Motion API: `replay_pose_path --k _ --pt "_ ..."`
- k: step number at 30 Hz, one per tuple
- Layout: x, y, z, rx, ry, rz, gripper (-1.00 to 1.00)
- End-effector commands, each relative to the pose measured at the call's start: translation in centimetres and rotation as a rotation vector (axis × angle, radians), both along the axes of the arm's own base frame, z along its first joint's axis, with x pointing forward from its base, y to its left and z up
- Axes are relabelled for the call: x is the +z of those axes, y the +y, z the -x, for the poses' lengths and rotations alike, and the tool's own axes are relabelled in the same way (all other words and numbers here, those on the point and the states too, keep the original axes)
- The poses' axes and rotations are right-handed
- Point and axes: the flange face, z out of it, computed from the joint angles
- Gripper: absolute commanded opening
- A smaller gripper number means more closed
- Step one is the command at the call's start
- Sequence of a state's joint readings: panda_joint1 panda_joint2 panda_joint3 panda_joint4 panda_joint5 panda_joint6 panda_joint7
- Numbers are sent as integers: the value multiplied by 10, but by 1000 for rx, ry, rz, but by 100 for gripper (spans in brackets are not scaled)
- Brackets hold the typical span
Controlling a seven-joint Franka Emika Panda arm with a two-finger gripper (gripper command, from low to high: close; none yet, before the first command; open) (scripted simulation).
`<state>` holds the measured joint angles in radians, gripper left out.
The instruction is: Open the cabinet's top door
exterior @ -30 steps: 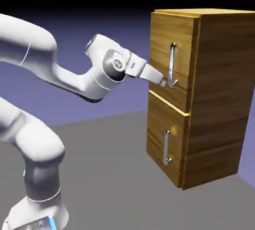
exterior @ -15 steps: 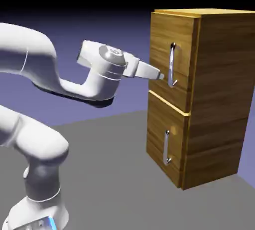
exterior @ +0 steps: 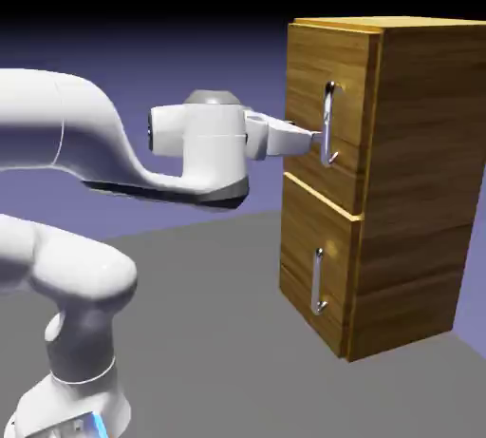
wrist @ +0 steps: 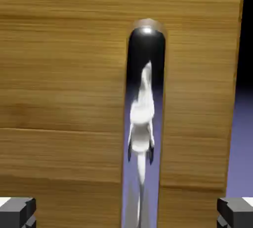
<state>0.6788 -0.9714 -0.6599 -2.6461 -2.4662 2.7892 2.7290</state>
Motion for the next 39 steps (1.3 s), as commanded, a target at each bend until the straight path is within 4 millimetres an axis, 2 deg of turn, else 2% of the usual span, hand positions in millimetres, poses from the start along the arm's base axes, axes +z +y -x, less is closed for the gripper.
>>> replay_pose_path --k 1,5,9,10,11,27,39 --pt "0 -2 -1 6 -18 -8 0" --pt "-2 -8 -3 21 -56 -25 0" --pt "-1 -5 -49 21 -55 -25 0" --pt "-2 -4 -53 21 -56 -24 0" --pt "-2 -4 -53 21 -56 -24 -100" --pt "-2 40 8 -257 -59 -17 -100" --pt "-2 94 51 -512 -61 -10 -100"
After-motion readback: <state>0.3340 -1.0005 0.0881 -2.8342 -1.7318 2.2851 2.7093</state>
